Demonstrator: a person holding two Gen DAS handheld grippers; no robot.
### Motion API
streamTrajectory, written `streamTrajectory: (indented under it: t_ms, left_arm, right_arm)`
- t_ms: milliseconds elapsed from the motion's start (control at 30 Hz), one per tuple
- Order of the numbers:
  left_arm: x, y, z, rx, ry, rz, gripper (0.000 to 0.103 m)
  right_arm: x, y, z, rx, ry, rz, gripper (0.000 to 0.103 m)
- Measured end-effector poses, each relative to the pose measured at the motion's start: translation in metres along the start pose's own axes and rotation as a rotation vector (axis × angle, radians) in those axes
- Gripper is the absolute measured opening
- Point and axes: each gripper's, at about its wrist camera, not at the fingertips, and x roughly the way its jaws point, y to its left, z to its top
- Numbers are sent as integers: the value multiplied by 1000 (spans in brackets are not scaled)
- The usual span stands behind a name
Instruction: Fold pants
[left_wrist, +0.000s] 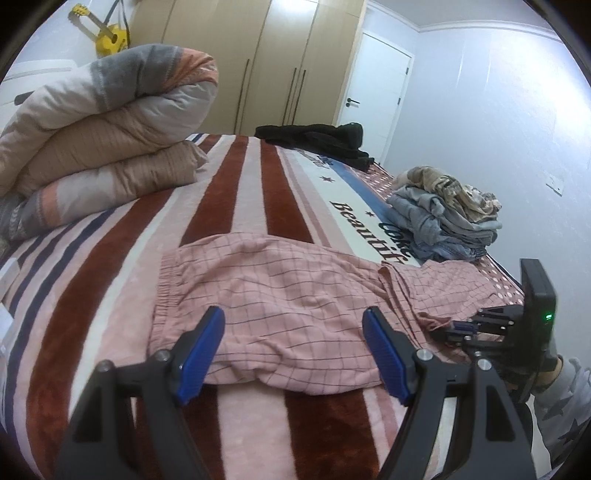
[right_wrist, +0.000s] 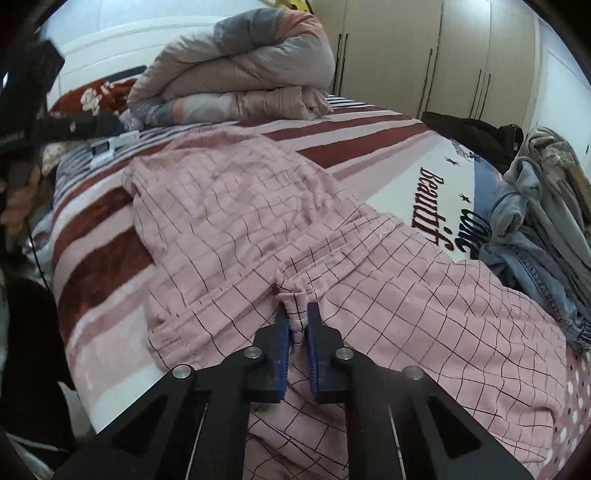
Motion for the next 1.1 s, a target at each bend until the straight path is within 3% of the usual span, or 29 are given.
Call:
streamTrajectory:
  t_ms: [233, 300, 400, 533, 700, 900, 1000, 1100]
  left_arm:
    - [0, 20, -3, -52, -7, 38, 74]
    - [3, 28, -5, -75, -4, 75, 84]
    - [7, 45, -11, -144, 12, 90, 86]
    - [16, 62, -20, -214, 43, 95, 89]
    - [44, 77, -28, -315, 105, 50, 89]
    - [69, 88, -31, -435, 123, 24, 87]
    - [63, 93, -39, -494, 120, 52, 81]
    - [44, 96, -51, -557, 81, 47, 81]
  right_arm:
    - [-24, 7, 7, 51, -44, 180, 2]
    - [-25, 17, 6, 28, -26, 223, 1]
    - [-18, 34, 1, -31, 10, 189, 2]
    - [-19, 28, 1, 20, -15, 173, 2]
    - [-21, 22, 7, 34, -26, 159, 3]
    - [-21, 12, 6, 64, -29, 158, 3]
    - [-20, 7, 4, 81, -31, 153, 3]
    - [-22, 2, 3, 89, -40, 158, 3]
